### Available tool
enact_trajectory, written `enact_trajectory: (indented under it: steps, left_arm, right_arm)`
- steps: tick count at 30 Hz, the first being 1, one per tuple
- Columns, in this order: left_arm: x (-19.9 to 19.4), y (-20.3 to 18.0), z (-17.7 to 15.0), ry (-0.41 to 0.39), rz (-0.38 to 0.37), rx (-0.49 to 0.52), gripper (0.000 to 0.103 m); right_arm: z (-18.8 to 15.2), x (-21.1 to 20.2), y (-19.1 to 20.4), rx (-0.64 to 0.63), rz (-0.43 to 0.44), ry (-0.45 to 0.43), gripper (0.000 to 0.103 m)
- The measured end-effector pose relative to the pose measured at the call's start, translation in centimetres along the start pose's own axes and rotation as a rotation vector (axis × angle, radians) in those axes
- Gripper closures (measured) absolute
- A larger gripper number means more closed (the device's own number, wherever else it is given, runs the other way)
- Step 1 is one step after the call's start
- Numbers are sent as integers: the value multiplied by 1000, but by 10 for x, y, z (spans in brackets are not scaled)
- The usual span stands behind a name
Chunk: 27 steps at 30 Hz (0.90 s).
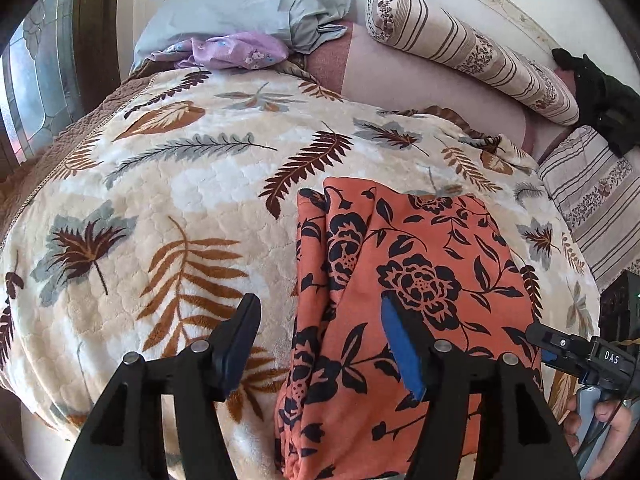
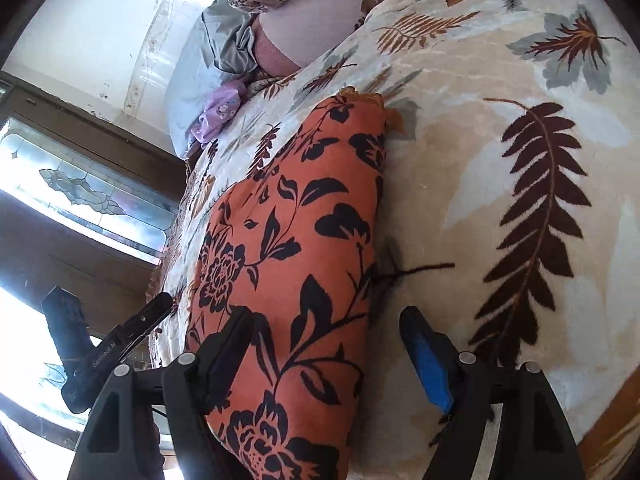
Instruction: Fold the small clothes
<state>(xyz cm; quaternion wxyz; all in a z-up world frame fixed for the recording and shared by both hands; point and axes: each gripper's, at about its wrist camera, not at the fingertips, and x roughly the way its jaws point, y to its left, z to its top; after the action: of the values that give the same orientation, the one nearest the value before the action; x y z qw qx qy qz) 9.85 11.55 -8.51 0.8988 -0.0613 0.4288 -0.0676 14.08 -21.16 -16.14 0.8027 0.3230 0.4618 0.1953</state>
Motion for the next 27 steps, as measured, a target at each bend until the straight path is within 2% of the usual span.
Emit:
enact_trajectory:
  steps: [8,14,17,19,20,21,22,23,24,27]
  left_arm:
    - [-21,0,-9,-17,11,-13,39]
    - [-27,-5,-8,-31,1,-2,34]
    - [-25,-1,-7,-36,-40,-37,16]
    - [-14,5,-8,-34,-76,-77,15]
    - [-3,7,-10,5,-102,-89,15]
    - [13,9,-13,79,-113,-100,29]
    - [28,10,-19,155,-103,-108,48]
    - [39,13,-25,195,-132,-124,62]
    - [39,16,-29,161,-146,-138,62]
    - [32,13,-31,154,-134,-121,63]
  right_arm:
    - [-16,-18,1,10,20,-21,25]
    - [-8,-30,3,3,32,-51,21]
    - [-2,-33,-1,14,27,-63,21]
    - [1,-32,-6,36,34,-66,21]
    - [2,-31,-8,47,39,-66,21]
    - [3,-29,-10,54,44,-65,21]
    - [3,-26,-12,60,46,-58,21]
    - [2,-21,-13,66,48,-45,21]
    - [0,-16,-13,66,55,-26,21]
    - [-10,-1,-11,20,55,39,21]
